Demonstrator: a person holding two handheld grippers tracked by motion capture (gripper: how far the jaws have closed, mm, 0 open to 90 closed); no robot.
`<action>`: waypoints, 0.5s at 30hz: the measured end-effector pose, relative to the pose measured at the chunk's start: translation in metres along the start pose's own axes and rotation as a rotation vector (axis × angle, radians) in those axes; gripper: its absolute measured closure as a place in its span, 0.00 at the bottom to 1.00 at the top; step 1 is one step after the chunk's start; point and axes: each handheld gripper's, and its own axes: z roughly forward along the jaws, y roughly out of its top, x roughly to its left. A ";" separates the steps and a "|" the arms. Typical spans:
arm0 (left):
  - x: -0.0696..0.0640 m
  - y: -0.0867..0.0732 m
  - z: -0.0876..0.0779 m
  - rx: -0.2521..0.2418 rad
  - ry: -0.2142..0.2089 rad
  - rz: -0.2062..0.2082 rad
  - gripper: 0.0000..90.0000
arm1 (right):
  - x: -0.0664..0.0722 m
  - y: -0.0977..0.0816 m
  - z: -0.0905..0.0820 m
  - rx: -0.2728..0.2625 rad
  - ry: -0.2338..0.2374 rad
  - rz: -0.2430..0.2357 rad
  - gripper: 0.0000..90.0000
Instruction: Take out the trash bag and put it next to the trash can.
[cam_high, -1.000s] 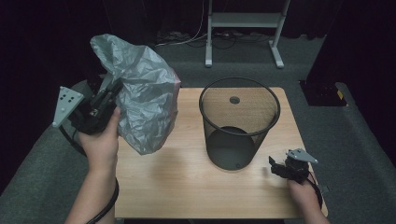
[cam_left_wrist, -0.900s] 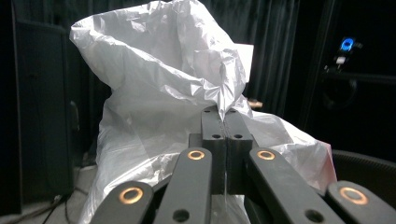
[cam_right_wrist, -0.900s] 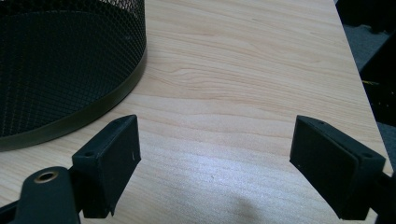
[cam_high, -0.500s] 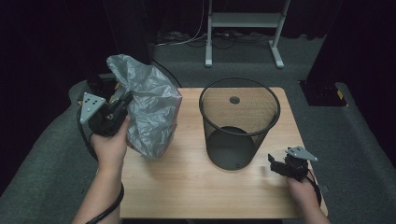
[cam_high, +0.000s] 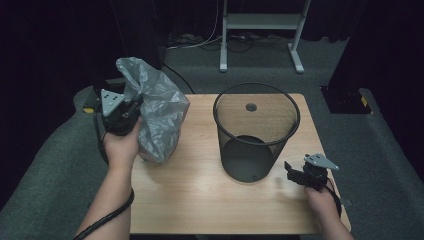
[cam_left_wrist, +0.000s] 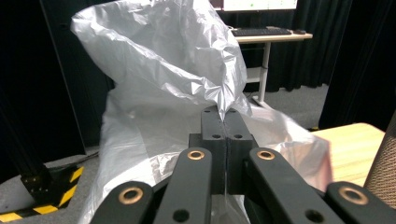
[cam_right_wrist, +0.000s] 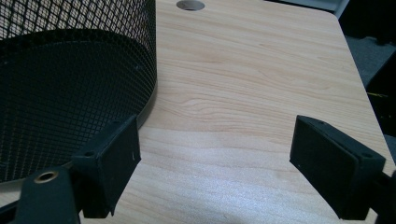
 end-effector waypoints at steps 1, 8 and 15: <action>-0.006 -0.003 0.008 0.014 0.000 0.015 1.00 | 0.000 0.000 0.000 0.000 -0.001 0.006 0.17; -0.045 -0.043 0.061 0.145 -0.040 0.025 1.00 | -0.002 0.000 0.001 -0.003 0.001 0.021 0.17; -0.077 -0.080 0.092 0.235 -0.099 0.010 0.99 | -0.003 0.000 0.001 -0.003 0.004 0.023 0.18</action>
